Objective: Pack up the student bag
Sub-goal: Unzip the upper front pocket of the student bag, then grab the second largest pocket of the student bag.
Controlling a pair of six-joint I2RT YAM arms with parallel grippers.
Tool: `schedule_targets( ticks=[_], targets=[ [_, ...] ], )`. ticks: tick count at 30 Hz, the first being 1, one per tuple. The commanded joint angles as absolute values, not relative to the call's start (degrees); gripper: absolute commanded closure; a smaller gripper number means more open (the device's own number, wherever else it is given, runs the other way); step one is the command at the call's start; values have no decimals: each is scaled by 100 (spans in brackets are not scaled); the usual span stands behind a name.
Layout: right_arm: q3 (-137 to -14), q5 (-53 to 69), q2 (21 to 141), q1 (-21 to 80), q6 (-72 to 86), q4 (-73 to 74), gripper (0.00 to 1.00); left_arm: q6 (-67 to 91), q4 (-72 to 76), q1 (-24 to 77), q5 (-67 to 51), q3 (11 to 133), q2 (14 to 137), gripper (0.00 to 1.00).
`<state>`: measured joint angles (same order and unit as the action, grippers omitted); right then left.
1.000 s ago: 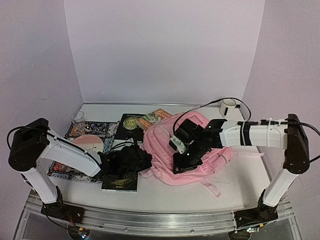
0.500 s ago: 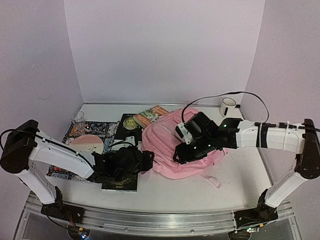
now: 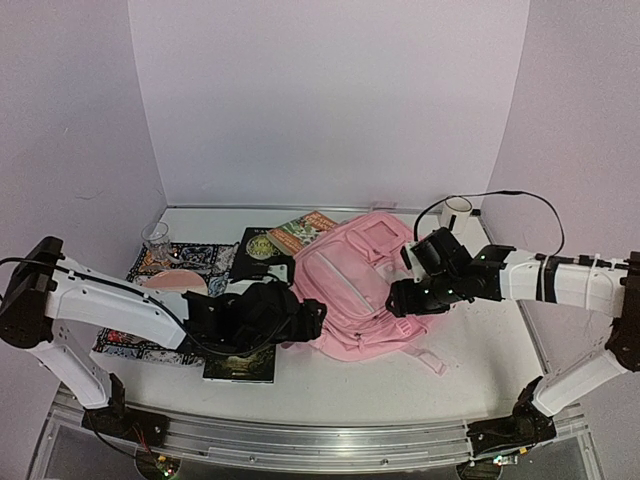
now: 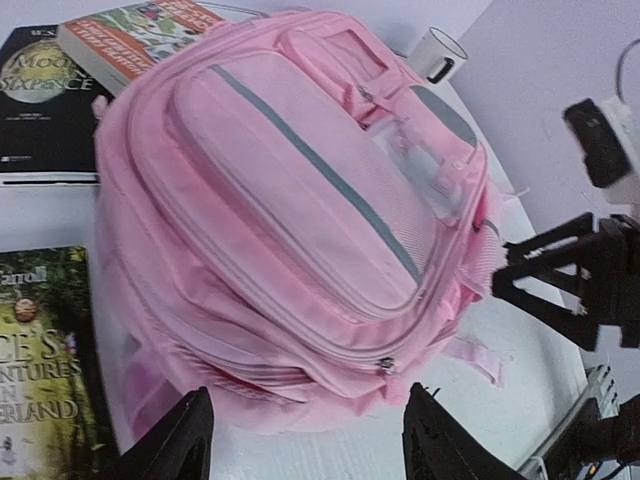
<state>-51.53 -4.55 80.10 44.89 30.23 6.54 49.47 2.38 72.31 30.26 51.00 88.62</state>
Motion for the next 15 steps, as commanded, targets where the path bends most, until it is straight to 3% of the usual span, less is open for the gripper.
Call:
schedule_targets(
  ticks=[1,15],
  targets=[
    [-4776,-371,7752,4155,3301,129,34,5009,179,7519,2560,5793,9414,36],
    [-4235,-360,7800,3966,3871,-774,30,5005,-743,7806,2313,7612,11410,50]
  ],
)
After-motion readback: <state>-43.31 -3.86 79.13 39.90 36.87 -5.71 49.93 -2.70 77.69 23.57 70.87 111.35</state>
